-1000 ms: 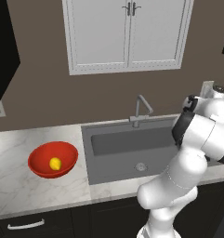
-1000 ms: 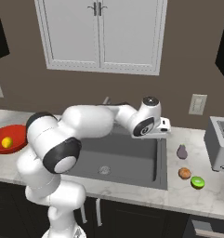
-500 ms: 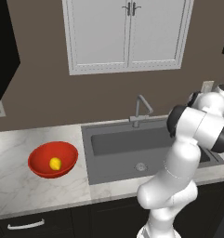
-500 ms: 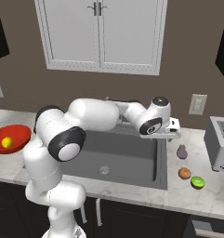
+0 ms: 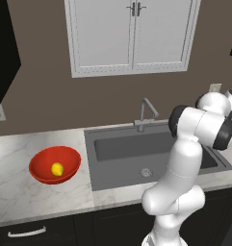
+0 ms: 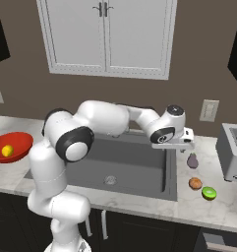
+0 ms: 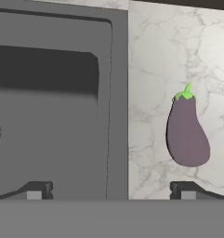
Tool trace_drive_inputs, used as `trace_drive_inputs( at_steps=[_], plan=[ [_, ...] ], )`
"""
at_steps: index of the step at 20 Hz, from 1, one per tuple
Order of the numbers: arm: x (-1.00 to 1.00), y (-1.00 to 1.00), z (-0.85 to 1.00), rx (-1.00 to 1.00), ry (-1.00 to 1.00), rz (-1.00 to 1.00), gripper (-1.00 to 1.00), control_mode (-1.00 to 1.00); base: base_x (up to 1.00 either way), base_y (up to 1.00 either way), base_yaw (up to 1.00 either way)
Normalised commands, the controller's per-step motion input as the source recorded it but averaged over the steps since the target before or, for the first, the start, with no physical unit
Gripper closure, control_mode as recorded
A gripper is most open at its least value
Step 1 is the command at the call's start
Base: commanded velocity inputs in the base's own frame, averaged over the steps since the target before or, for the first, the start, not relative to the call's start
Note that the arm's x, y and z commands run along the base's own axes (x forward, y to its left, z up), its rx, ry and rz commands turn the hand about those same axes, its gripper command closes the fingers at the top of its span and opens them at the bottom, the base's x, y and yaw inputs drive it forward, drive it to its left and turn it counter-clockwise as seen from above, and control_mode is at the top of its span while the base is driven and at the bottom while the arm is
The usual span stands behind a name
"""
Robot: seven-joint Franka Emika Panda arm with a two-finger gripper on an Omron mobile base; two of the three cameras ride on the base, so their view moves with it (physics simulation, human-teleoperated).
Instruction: There is a mixed pile of frozen fruits and vegetables on the counter. Locate all the frozen vegetables and place the items in a bowl on the counter. Take all the frozen fruits and defrost them in a running sink.
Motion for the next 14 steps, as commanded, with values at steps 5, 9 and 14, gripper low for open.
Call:
trace_drive_inputs(
  at_steps=[5,9,14],
  plan=[
    [0.0,0.0,-0.18,0.0,0.0,0.0,-1.0,-1.0,0.0,0.0,0.0],
    [0.02,-0.07,-0.01,0.0,0.0,0.0,-1.0,-1.0,0.0,0.0,0.0],
    [0.03,-0.18,0.0,0.0,0.0,0.0,-1.0,-1.0,0.0,0.0,0.0]
  ],
)
